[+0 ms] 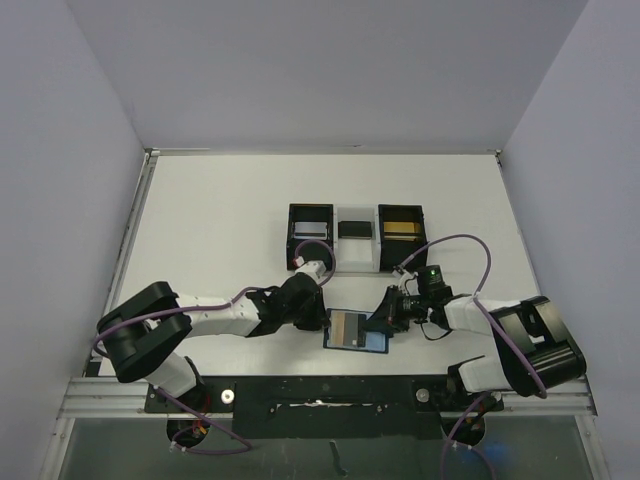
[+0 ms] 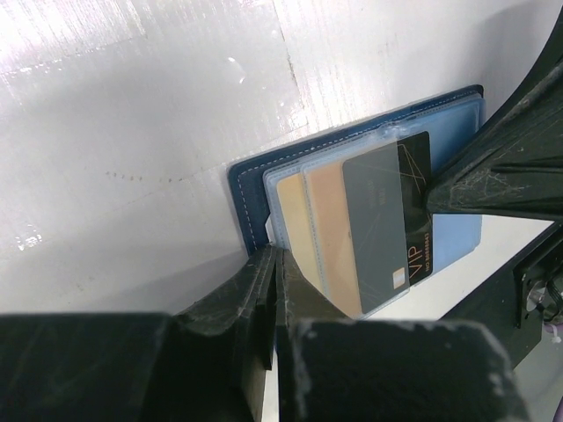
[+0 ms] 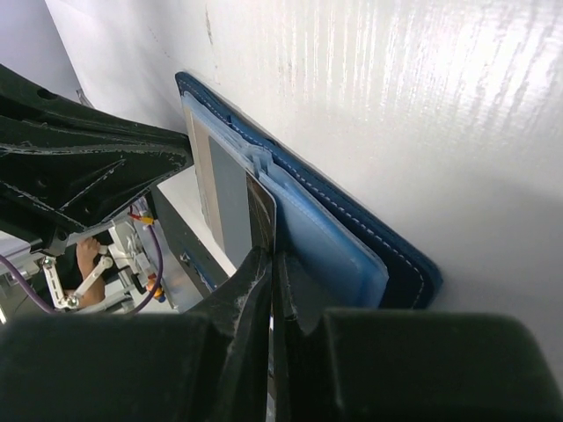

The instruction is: Take the credit cards out of the card holder

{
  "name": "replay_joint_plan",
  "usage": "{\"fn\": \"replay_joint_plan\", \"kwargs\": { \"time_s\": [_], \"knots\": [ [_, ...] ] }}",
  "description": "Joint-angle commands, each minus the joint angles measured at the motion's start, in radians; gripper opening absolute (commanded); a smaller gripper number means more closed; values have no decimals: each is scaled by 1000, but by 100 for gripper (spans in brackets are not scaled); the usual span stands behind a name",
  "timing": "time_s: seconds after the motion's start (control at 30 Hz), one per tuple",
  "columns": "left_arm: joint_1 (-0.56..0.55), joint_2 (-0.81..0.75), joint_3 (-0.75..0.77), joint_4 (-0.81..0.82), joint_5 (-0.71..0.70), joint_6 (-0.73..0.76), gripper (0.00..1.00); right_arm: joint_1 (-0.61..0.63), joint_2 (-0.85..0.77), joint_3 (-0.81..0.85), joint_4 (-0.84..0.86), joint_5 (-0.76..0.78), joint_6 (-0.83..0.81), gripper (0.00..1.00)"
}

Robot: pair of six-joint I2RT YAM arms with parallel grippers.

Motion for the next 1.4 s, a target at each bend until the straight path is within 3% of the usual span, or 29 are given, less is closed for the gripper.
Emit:
{"fn": "replay_joint_plan", "kwargs": {
  "time_s": [0.0, 0.3, 0.43, 0.53, 0.67, 0.8, 0.97, 1.17, 1.37],
  "knots": [
    [-1, 37, 5, -136, -47, 49, 2, -14, -36, 28, -77, 6, -65, 0],
    [-11, -81, 141, -201, -46, 123, 32, -12, -106, 8, -50, 55, -1, 0],
    [-8, -74, 175, -111, 91, 155, 35, -11, -109, -3, -42, 61, 13, 0],
    [-16, 4, 207, -62, 191, 168, 31, -11, -111, -4, -38, 65, 23, 0],
    [-23, 76, 233, -116, 162, 149, 16, -8, -121, -9, -11, 71, 58, 0],
    [-22, 102, 202, -119, 146, 141, 8, -4, -139, -21, 31, 64, 95, 0],
    [-23, 131, 167, -120, 119, 110, 3, 10, -162, -56, 143, 60, 180, 1],
    [-23, 140, 162, -158, 71, 72, 0, 67, -180, -75, 218, 107, 239, 15],
    [-22, 136, 169, -176, 53, 70, 0, 117, -198, -95, 261, 189, 274, 20]
  ]
}}
